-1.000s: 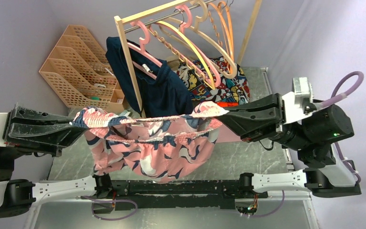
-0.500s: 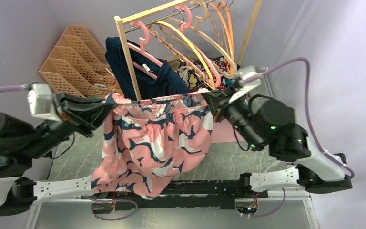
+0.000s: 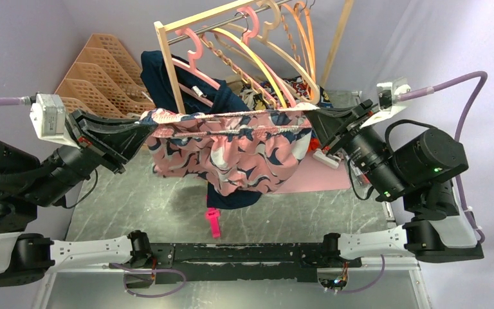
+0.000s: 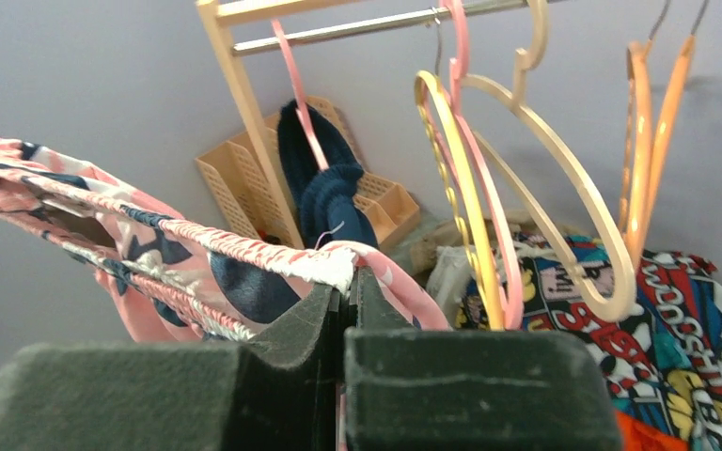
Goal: Place the shorts on the hanger
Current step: Adjust the shorts at the center of the board.
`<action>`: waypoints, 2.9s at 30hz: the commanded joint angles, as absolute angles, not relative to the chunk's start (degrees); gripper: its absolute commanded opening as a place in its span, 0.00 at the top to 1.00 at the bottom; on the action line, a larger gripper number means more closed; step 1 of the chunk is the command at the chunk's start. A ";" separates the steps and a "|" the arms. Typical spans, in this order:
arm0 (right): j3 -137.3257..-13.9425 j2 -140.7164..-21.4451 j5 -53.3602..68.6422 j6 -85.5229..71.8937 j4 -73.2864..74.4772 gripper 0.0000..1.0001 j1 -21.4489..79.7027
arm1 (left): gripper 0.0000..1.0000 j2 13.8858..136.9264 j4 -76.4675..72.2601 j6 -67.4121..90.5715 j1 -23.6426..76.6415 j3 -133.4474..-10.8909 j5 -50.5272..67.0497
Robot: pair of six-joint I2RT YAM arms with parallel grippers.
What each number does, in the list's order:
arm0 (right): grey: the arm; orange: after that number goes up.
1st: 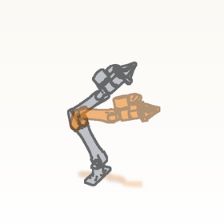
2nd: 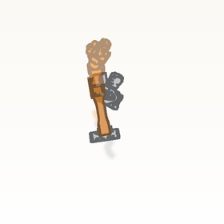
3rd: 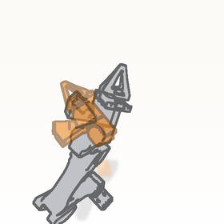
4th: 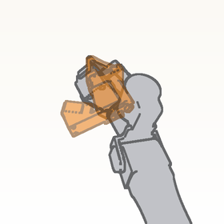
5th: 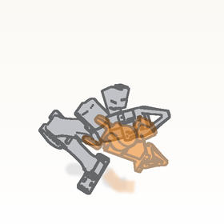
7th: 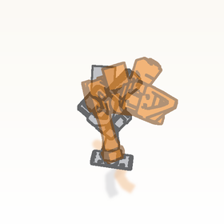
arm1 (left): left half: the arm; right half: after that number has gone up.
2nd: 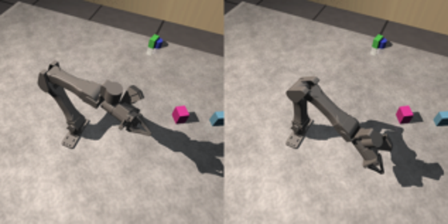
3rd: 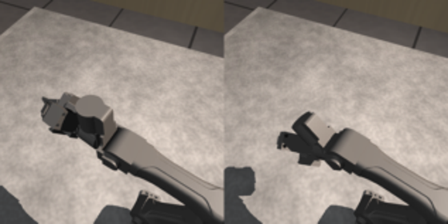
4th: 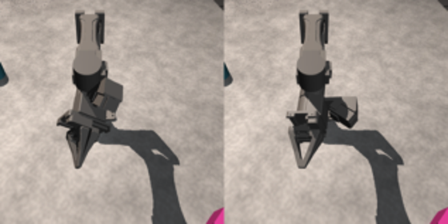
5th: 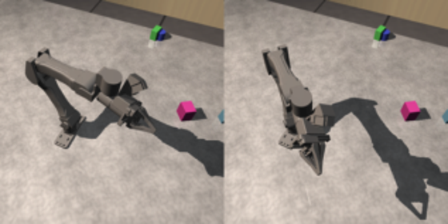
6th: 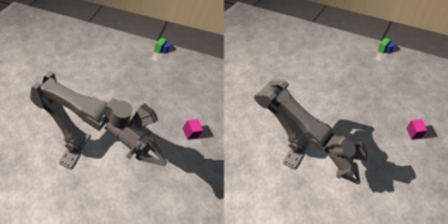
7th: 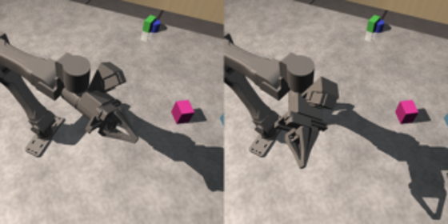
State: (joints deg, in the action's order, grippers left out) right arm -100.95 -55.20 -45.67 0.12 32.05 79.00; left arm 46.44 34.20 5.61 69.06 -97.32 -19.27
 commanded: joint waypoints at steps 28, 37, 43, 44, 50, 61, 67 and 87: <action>-39.78 -35.70 -25.35 -33.82 26.32 1.00 78.72 | 0.93 17.48 30.07 50.21 68.73 -31.58 -17.36; -31.42 -35.35 -22.73 -50.18 29.69 0.91 78.79 | 0.92 29.72 34.26 61.60 68.82 -28.14 -15.26; -31.86 -31.66 -16.29 -44.52 27.57 0.38 78.84 | 0.93 33.53 39.89 63.97 69.07 -29.24 -17.35; -33.01 -31.38 -14.79 -42.00 26.83 0.35 78.82 | 0.93 33.38 40.68 63.98 69.08 -29.34 -17.97; -43.02 -37.54 -12.32 -30.86 26.19 0.34 78.79 | 0.93 30.20 40.04 63.75 69.08 -28.24 -20.02; -43.20 -54.33 -6.47 -24.43 21.43 0.58 80.77 | 0.93 29.59 39.97 63.29 69.08 -28.74 -21.20; -41.23 -58.15 2.65 -23.45 22.46 0.64 82.39 | 0.93 27.25 39.78 63.49 69.08 -28.11 -22.09; -39.89 -48.75 -16.98 -29.59 28.98 0.26 88.37 | 0.93 24.11 43.31 65.58 69.08 -29.47 -24.94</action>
State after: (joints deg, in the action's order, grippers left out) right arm -41.54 -49.30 -12.05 -26.94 25.15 88.12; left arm 25.78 41.23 64.12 69.06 -28.38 -21.63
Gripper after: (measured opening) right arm 0.723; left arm 0.078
